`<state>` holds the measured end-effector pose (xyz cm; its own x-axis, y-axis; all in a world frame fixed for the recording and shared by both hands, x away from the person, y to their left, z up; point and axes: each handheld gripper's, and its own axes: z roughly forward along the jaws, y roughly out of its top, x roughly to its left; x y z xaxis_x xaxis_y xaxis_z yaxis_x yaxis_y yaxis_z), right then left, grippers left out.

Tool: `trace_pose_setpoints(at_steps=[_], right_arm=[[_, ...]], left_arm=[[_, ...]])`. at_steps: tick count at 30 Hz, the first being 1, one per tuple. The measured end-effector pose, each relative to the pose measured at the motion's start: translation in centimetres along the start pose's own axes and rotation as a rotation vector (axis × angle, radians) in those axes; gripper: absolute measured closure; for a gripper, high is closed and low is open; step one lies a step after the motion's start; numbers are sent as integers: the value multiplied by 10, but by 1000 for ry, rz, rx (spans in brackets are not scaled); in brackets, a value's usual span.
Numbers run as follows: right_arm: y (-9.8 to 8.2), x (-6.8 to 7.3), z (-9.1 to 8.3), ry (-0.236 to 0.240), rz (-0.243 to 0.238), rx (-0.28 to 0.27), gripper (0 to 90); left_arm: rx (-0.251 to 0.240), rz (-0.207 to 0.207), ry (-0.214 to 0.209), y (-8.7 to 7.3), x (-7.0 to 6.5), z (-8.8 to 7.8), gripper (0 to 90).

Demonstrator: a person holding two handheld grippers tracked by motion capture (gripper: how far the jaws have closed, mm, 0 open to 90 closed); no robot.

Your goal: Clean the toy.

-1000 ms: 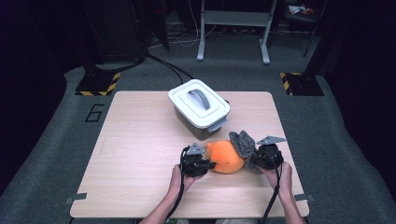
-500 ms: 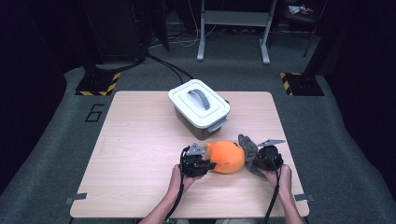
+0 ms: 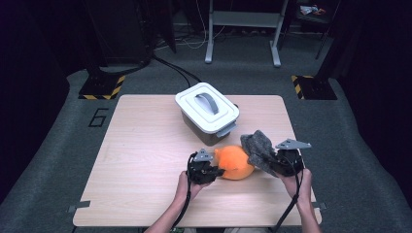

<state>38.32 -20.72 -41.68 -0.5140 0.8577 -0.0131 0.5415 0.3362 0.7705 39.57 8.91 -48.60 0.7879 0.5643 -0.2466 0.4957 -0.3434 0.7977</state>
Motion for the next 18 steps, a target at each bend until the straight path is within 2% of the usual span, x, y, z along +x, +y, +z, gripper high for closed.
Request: trace_pose_setpoints(at_steps=[7,9,16,17,18], right_arm=[[21,26,-5,72,-61,-38,718],[26,35,-1,91,-90,-31,717],[35,58,14,138,-146,-4,717],[35,62,16,133,-154,3,717],[36,67,20,118,-189,21,717]], left_arm=[[0,11,-1,1,-2,2,790],[1,8,-3,1,-2,2,789],[1,10,-3,1,-1,1,789],[4,14,-3,1,-1,1,789],[7,13,-4,0,-2,1,789]])
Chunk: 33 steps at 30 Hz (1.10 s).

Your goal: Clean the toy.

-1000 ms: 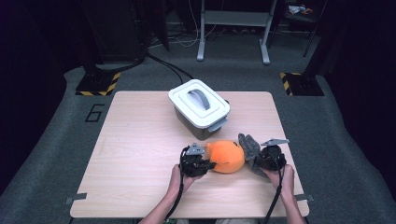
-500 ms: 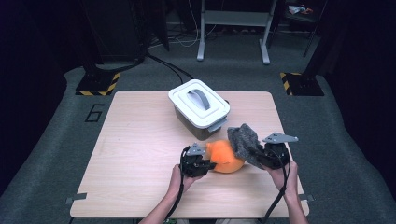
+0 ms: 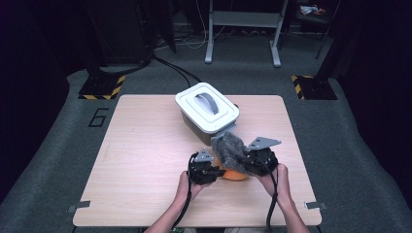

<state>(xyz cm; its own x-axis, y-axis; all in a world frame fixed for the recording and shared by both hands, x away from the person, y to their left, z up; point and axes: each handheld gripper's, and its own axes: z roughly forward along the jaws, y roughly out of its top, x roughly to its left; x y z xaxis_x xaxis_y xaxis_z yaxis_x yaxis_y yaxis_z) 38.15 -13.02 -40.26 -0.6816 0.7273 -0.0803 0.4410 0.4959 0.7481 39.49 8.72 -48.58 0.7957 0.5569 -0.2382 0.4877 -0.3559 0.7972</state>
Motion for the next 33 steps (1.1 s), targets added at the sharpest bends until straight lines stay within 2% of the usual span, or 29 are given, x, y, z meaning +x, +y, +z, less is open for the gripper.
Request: trace_pose_setpoints(at_steps=[2,4,6,8,10,11,12,17,18,22,24,25,27,32,33], right_arm=[[1,5,6,1,-1,16,718],[1,8,9,-29,-26,50,718],[1,6,11,-29,-27,53,718],[0,6,13,-55,-20,72,719],[-1,3,13,-46,-29,67,719],[-3,3,13,-52,-6,75,719],[-4,1,14,-45,-2,61,719],[-8,-7,13,-39,15,60,718],[-9,-8,13,-49,32,59,718],[-16,-19,10,-57,66,50,717],[-19,-23,9,-66,89,57,717],[-22,-26,9,-52,99,50,717],[-25,-30,8,-78,101,60,716],[-37,-44,9,-98,157,70,715],[-38,-46,10,-106,154,76,715]], left_arm=[[5,2,2,0,0,0,789],[5,-1,0,-1,1,0,789],[9,-5,-5,0,2,0,789],[19,10,0,1,1,0,789],[19,11,0,0,1,1,788],[18,7,-3,0,1,1,788],[18,4,-4,-1,0,2,788],[7,-2,-10,-1,1,3,789],[5,2,0,-1,0,3,789],[1,-17,-15,-2,1,4,789],[3,-9,-7,-2,0,4,789],[2,-5,-7,-2,0,4,788],[1,-12,-12,-3,1,4,789],[0,-11,-12,-4,0,4,788],[-7,-17,-14,-5,0,4,788]])
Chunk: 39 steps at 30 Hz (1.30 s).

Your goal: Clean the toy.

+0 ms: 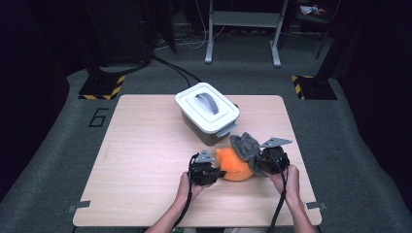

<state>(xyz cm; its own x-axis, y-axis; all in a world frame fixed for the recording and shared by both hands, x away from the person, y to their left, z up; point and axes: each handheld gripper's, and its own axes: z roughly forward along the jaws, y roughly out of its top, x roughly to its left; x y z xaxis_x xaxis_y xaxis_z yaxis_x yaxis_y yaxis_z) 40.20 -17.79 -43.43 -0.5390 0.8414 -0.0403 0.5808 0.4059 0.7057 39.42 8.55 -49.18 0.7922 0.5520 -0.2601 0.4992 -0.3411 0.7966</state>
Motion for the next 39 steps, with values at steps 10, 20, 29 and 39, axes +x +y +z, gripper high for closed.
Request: trace_pose_setpoints(at_steps=[10,20,29,39], right_arm=[[-10,-11,8,-29,31,12,715],[-25,-22,20,-44,72,56,715],[-34,-27,38,-62,88,131,715],[-36,-30,33,-80,99,138,717]], left_arm=[[8,-4,-5,-1,1,0,789],[14,11,-4,0,1,0,788],[10,0,-5,0,2,0,789],[18,5,-1,-2,6,-2,788]])
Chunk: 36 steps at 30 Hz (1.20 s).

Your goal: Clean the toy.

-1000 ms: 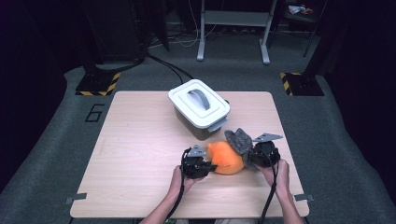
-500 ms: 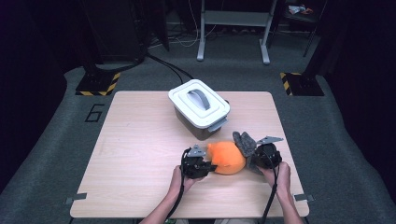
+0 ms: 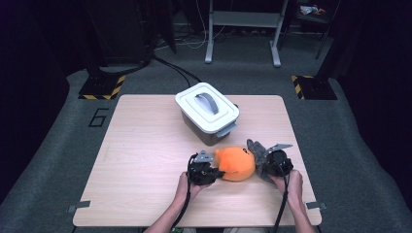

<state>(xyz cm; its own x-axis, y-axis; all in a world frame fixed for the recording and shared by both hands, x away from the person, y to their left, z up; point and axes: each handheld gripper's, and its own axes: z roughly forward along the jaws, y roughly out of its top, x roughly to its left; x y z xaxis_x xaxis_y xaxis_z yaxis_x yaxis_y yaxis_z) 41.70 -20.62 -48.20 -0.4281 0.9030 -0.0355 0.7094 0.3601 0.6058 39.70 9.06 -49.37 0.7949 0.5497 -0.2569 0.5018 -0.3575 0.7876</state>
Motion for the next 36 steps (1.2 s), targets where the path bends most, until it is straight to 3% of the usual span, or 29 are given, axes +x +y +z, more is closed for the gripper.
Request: trace_pose_setpoints(at_steps=[8,11,16,19,23,27,31,32,36], right_arm=[[7,0,-38,-16,-1,-86,717],[12,4,-55,2,-8,-147,717],[22,18,-76,25,-65,-210,717],[26,29,-84,71,-89,-238,717],[31,39,-78,97,-121,-235,717],[33,45,-56,110,-140,-173,718],[30,44,-44,107,-107,-168,719],[29,42,-44,109,-118,-169,719],[28,42,-43,109,-75,-161,720]], left_arm=[[-3,-9,-6,-2,3,0,788],[-2,-12,-9,-2,3,0,787],[0,-1,-4,-1,3,0,787],[3,7,-8,0,2,1,786],[6,17,-7,1,2,1,786],[5,20,-7,1,2,2,781],[-9,23,-11,-1,3,2,731],[-16,30,-4,-2,2,2,705],[-29,47,26,-6,-1,2,566]])
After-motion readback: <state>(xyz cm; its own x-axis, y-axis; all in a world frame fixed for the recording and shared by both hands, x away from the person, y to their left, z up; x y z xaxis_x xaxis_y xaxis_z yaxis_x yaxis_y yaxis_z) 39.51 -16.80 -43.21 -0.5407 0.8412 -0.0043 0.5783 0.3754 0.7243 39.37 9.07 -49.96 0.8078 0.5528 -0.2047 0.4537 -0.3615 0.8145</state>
